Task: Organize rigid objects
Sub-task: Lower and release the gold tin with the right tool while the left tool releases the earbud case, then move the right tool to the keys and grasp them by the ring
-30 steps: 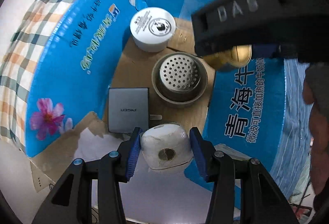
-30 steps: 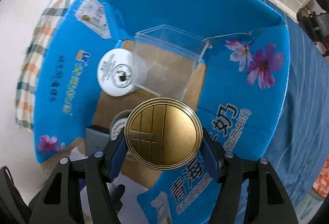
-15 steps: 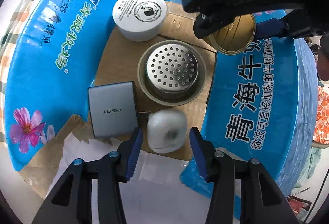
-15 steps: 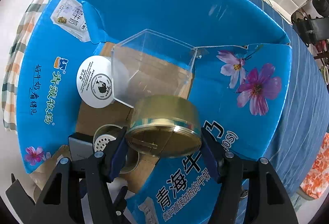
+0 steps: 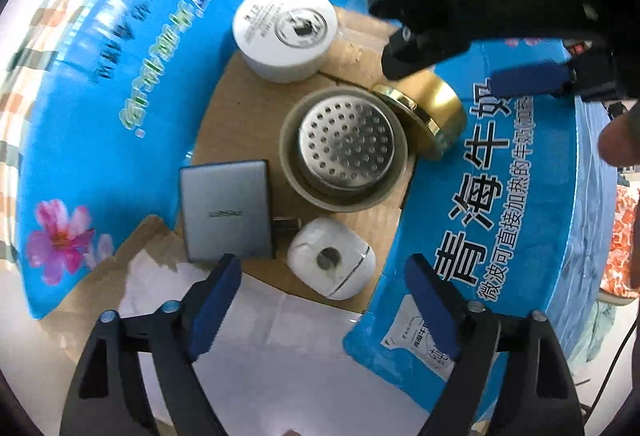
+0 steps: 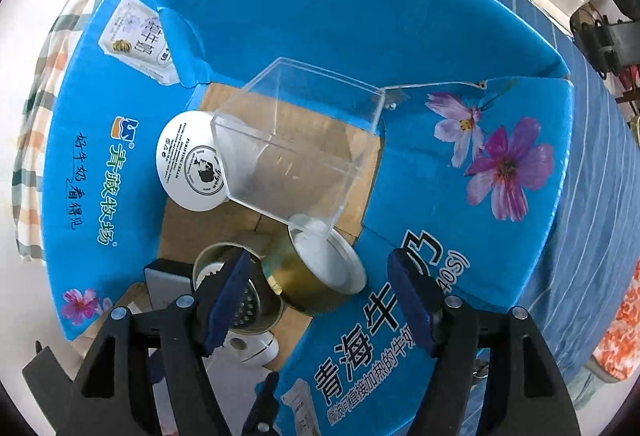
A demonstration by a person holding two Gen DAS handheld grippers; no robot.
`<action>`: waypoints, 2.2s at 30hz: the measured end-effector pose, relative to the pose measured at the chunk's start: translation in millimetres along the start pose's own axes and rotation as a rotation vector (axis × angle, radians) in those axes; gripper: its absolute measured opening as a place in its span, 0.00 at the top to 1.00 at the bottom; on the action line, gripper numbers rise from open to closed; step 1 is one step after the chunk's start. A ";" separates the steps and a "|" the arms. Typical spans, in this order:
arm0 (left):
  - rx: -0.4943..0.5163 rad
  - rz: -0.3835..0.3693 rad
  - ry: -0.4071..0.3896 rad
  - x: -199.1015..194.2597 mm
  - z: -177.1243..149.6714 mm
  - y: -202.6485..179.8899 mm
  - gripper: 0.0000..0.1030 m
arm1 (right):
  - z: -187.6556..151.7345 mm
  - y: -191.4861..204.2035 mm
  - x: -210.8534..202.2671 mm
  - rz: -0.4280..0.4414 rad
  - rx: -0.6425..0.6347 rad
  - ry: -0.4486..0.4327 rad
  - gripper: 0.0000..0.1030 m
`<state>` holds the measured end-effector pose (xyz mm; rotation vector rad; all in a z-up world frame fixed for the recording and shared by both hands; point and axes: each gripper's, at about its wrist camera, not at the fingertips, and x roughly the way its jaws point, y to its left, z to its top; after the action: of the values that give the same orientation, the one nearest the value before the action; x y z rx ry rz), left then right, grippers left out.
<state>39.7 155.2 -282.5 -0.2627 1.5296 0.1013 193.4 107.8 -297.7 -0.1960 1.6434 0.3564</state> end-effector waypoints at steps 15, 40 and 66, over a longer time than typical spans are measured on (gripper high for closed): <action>-0.025 0.102 -0.160 -67.5 -4.5 10.2 0.00 | -40.9 -8.1 -52.1 0.045 -0.030 -0.096 0.05; 0.065 0.148 -0.394 -176.4 -37.1 -34.2 0.00 | -175.7 -58.6 -193.7 0.179 -0.027 -0.402 0.05; 0.290 0.206 -0.192 -51.0 -27.1 -120.6 0.00 | -215.0 -220.8 38.9 0.044 0.457 -0.076 0.22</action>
<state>38.7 37.2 -219.5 0.1331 1.3559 0.0642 61.9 -169.4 -345.9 0.1951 1.6113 0.0144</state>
